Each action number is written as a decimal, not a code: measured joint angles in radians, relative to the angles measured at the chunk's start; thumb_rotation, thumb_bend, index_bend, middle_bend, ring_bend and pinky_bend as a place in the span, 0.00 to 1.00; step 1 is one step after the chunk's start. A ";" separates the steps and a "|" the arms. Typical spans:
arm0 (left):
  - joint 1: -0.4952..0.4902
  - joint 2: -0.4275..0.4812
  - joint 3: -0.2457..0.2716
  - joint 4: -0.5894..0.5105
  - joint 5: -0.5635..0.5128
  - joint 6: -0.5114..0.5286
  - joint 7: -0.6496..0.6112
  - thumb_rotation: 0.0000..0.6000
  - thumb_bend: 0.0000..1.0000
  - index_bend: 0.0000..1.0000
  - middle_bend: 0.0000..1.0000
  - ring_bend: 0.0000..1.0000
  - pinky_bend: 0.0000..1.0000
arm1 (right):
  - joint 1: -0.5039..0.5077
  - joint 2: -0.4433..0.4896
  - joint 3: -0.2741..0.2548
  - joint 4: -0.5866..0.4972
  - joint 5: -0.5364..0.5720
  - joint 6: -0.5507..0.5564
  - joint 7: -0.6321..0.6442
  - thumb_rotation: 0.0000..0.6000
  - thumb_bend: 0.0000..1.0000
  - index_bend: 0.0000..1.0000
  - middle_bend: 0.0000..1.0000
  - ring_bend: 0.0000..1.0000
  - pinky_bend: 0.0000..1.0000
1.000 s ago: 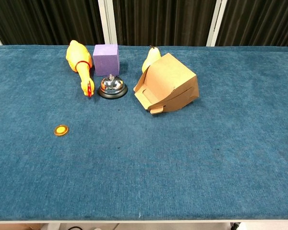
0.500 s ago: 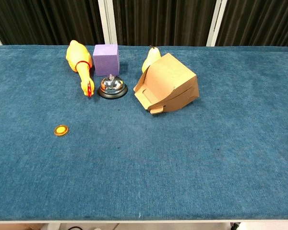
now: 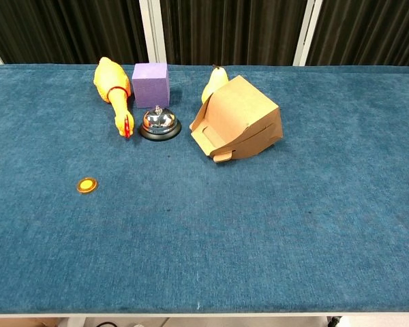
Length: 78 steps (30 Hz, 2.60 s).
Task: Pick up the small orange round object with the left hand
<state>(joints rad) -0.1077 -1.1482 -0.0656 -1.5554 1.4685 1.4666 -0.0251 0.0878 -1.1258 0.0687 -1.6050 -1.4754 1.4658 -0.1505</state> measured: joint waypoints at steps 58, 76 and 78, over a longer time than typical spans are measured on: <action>-0.258 -0.400 -0.014 -0.015 -0.164 -0.337 0.257 1.00 0.16 0.31 0.71 0.72 0.80 | 0.009 -0.005 -0.004 -0.003 0.009 -0.024 -0.015 1.00 0.69 0.27 0.16 0.17 0.16; -0.305 -0.452 -0.031 0.025 -0.224 -0.368 0.301 1.00 0.16 0.39 0.71 0.72 0.80 | 0.014 -0.008 -0.004 -0.002 0.011 -0.031 -0.020 1.00 0.69 0.27 0.16 0.17 0.16; -0.307 -0.454 -0.031 0.027 -0.230 -0.370 0.300 1.00 0.17 0.39 0.71 0.72 0.80 | 0.014 -0.008 -0.004 -0.003 0.010 -0.030 -0.022 1.00 0.69 0.27 0.16 0.17 0.16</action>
<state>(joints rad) -0.4151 -1.6026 -0.0968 -1.5285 1.2384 1.0969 0.2753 0.1017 -1.1339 0.0642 -1.6076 -1.4652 1.4354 -0.1723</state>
